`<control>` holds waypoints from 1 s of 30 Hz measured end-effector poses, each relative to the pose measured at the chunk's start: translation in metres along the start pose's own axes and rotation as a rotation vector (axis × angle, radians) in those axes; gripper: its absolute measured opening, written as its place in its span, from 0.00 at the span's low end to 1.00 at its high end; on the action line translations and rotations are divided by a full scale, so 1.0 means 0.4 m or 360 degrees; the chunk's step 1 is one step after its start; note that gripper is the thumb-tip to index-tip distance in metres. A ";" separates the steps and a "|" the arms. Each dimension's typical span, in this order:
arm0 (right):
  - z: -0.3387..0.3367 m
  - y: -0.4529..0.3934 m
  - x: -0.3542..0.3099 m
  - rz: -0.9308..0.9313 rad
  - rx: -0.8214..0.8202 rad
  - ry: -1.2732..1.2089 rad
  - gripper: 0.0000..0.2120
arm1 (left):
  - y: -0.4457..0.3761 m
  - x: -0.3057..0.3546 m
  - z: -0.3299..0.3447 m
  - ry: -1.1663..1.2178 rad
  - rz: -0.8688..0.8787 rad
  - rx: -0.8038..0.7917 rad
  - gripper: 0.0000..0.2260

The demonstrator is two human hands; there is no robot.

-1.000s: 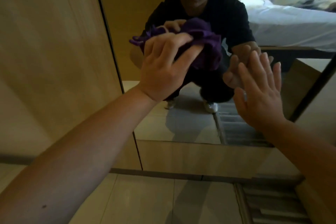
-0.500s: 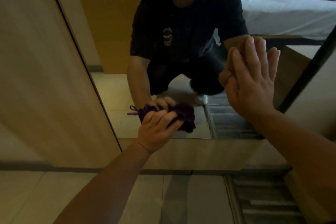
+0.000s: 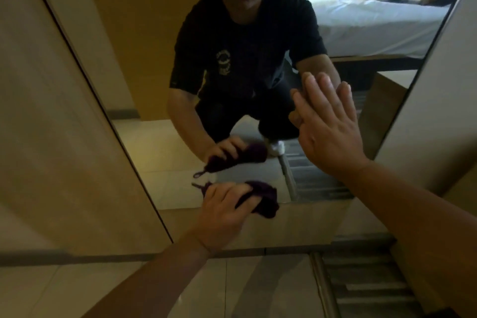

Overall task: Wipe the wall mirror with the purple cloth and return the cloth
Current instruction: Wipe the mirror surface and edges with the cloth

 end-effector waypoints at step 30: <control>-0.054 0.053 0.169 0.0127 0.0202 0.0110 0.23 | 0.015 0.120 0.228 -0.0057 0.0529 -0.0537 0.13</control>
Point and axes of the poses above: each hand's wrist, its own y-axis away from the middle knuckle, its own z-axis out of the palm, x = y × z, the point moved 2 cm from there along -y, towards the middle knuckle, and after that the axes turned 2 degrees about -z, right-handed, at the moved point
